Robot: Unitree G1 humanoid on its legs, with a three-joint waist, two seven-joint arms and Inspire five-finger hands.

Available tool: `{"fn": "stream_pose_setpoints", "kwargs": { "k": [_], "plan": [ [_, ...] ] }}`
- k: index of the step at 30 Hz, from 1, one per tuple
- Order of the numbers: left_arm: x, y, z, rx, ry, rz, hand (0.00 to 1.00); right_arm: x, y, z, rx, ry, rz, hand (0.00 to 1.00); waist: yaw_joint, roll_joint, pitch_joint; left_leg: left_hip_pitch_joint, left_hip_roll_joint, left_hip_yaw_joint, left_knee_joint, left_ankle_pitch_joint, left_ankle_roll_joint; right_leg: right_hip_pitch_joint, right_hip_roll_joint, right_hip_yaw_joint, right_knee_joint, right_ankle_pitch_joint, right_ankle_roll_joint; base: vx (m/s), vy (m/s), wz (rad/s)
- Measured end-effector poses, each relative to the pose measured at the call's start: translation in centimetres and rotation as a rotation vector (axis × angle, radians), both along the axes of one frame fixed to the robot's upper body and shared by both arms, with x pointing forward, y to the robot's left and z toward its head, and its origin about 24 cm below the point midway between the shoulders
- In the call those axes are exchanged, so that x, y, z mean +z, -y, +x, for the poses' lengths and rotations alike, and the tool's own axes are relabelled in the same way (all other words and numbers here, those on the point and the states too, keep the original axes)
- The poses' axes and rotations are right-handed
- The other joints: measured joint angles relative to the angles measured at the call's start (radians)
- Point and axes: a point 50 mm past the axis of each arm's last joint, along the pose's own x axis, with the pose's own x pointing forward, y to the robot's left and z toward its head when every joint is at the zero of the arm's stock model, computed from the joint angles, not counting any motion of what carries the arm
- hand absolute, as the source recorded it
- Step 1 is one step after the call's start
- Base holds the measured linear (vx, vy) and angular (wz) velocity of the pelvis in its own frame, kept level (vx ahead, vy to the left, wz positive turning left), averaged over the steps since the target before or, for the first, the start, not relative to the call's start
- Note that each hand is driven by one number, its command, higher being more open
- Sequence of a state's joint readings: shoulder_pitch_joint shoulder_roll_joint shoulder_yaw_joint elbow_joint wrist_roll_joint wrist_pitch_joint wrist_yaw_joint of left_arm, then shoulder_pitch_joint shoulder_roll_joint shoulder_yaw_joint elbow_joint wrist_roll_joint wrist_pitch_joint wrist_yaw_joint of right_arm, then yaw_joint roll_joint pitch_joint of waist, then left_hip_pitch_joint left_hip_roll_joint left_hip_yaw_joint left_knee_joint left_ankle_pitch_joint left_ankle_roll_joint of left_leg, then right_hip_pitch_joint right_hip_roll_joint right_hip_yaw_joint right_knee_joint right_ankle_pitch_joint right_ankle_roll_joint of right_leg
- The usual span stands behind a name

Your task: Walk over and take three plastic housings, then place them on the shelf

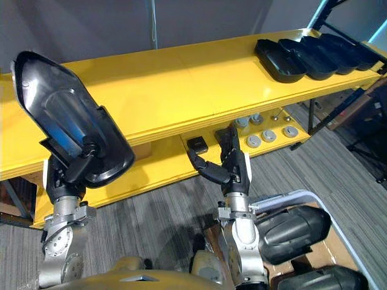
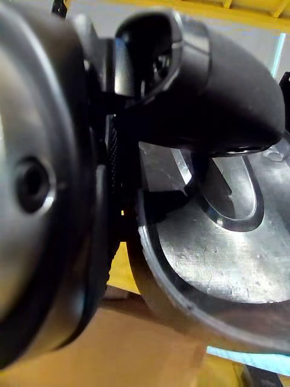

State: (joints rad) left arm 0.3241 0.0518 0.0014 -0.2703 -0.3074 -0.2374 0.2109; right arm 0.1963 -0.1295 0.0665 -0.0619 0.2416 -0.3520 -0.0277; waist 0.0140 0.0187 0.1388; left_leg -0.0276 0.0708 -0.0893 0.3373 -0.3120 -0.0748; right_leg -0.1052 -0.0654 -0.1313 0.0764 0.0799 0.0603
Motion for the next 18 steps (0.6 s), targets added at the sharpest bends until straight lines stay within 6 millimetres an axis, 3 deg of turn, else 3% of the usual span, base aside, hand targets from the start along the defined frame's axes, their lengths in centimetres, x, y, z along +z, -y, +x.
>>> {"fn": "stream_pose_setpoints", "kwargs": {
  "k": [4, 6, 8, 9, 10, 11, 13, 14, 16, 18],
  "plan": [
    [0.0, -0.1, 0.0, 0.010, -0.001, 0.003, 0.00, 1.2, 1.5, 0.2, -0.048, 0.053, -0.013, 1.00, -0.008, 0.015, -0.008, 0.005, 0.028, 0.001, 0.001, 0.007, -0.013, 0.026, 0.026, -0.018, -0.013, -0.015, -0.022, 0.07, -0.075, 0.12],
    [-0.1, -0.3, 0.0, 0.026, -0.009, 0.003, 0.00, 1.4, 2.2, 0.1, -0.067, 0.064, 0.008, 1.00, -0.012, 0.020, -0.005, -0.030, 0.030, 0.006, 0.107, 0.010, -0.016, 0.044, 0.033, -0.022, -0.011, -0.033, -0.027, 0.02, -0.024, 0.12],
    [-0.8, -0.5, -0.1, 0.040, -0.042, 0.000, 0.00, 1.3, 2.7, -0.1, -0.084, 0.063, 0.021, 1.00, -0.015, 0.046, 0.010, -0.101, 0.046, 0.049, 0.327, 0.037, -0.014, 0.098, 0.042, -0.029, -0.011, -0.054, -0.048, 0.01, -0.003, 0.08],
    [-1.0, -0.6, -0.1, 0.044, -0.050, 0.002, 0.00, 1.2, 2.6, -0.2, -0.083, 0.060, 0.023, 1.00, -0.015, 0.045, 0.012, -0.109, 0.046, 0.063, 0.354, 0.057, -0.015, 0.111, 0.036, -0.028, -0.015, -0.057, -0.052, 0.01, 0.013, 0.08],
    [-1.1, -0.8, -0.2, 0.052, -0.054, 0.006, 0.00, 1.1, 2.6, -0.4, -0.085, 0.062, 0.026, 1.00, -0.017, 0.023, 0.023, -0.121, 0.047, 0.102, 0.365, 0.068, 0.006, 0.129, 0.010, -0.030, -0.030, -0.063, -0.051, -0.02, 0.001, 0.29],
    [-0.8, -0.6, 0.1, 0.029, -0.035, 0.009, 0.00, 1.3, 3.0, -0.8, -0.113, 0.082, 0.032, 1.00, -0.019, 0.033, 0.021, -0.128, 0.064, 0.142, 0.267, 0.039, 0.009, 0.131, -0.001, -0.042, -0.035, -0.065, -0.052, -0.03, -0.001, 0.40],
    [-0.4, 0.0, 0.5, -0.025, -0.008, 0.021, 0.00, 1.6, 3.8, -1.5, -0.159, 0.102, 0.030, 1.00, -0.030, 0.047, 0.031, -0.143, 0.086, 0.161, 0.112, 0.050, 0.005, 0.141, -0.012, -0.062, -0.043, -0.069, -0.048, -0.03, 0.073, 0.41],
    [-0.4, 0.2, 0.5, -0.042, -0.004, 0.028, 0.00, 1.6, 4.1, -1.6, -0.173, 0.102, 0.026, 1.00, -0.032, 0.048, 0.032, -0.140, 0.085, 0.161, 0.065, 0.068, 0.000, 0.144, -0.021, -0.065, -0.037, -0.073, -0.042, -0.01, 0.118, 0.22],
    [0.0, 0.9, 0.8, -0.106, 0.016, 0.066, 0.00, 1.6, 4.5, -2.0, -0.195, 0.110, 0.014, 1.00, -0.041, 0.059, 0.031, -0.114, 0.076, 0.154, -0.025, 0.173, -0.025, 0.138, -0.058, -0.045, 0.012, -0.101, -0.002, 0.02, 0.195, -0.13],
    [0.4, 1.2, 1.2, -0.139, 0.041, 0.078, 0.00, 1.8, 4.3, -1.8, -0.195, 0.122, 0.019, 1.00, -0.039, 0.063, 0.029, -0.090, 0.048, 0.178, -0.020, 0.202, -0.011, 0.124, -0.080, 0.010, 0.030, -0.107, 0.015, 0.03, 0.272, -0.67]
  ]
}}
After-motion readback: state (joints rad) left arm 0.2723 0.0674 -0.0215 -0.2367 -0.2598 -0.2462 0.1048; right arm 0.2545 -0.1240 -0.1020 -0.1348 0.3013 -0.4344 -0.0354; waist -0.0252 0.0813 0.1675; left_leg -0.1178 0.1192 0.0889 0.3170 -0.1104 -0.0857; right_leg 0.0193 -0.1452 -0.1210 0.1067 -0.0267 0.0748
